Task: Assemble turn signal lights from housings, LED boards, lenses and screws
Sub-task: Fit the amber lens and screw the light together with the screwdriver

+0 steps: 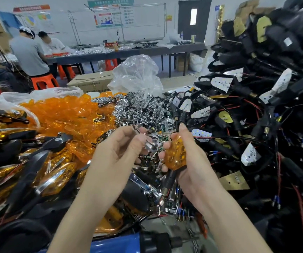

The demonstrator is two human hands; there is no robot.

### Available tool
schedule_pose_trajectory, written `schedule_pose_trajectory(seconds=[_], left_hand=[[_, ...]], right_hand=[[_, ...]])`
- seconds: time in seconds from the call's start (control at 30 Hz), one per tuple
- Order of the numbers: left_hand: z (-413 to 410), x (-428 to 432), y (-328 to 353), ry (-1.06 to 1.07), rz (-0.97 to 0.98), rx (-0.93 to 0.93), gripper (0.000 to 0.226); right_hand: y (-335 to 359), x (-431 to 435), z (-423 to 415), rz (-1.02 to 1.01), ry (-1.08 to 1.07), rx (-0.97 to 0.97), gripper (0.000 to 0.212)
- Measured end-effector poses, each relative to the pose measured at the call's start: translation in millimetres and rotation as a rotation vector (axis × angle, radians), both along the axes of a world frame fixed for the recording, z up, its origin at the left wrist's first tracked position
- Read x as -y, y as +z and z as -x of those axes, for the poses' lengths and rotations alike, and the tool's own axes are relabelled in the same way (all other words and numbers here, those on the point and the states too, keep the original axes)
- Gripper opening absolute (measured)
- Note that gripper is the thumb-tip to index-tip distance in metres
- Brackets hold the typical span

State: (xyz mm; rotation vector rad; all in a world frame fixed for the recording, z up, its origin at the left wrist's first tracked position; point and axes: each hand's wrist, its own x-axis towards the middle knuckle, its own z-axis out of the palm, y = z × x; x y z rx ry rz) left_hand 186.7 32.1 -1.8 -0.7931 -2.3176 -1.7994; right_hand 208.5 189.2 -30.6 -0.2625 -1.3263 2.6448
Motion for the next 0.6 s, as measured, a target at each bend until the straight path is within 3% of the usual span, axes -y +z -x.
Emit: schedule_pose_trajectory(seconds=[0.23, 0.47, 0.6], left_hand=[[-1.9, -5.1, -6.3, -0.053, 0.188, 0.021, 0.021], [-4.7, -21.0, -13.8, 0.011, 0.336, -0.227, 0.034], [-4.0, -20.8, -12.9, 0.055, 0.334, -0.264, 0.04]], right_hand=[[-1.8, 1.8, -0.6, 0.085, -0.018, -0.03, 0.056], [-5.4, -0.7, 1.0, -0.013, -0.053, 0.009, 0.053], [-6.9, 1.2, 1.7, -0.038, -0.061, -0.003, 0.052]])
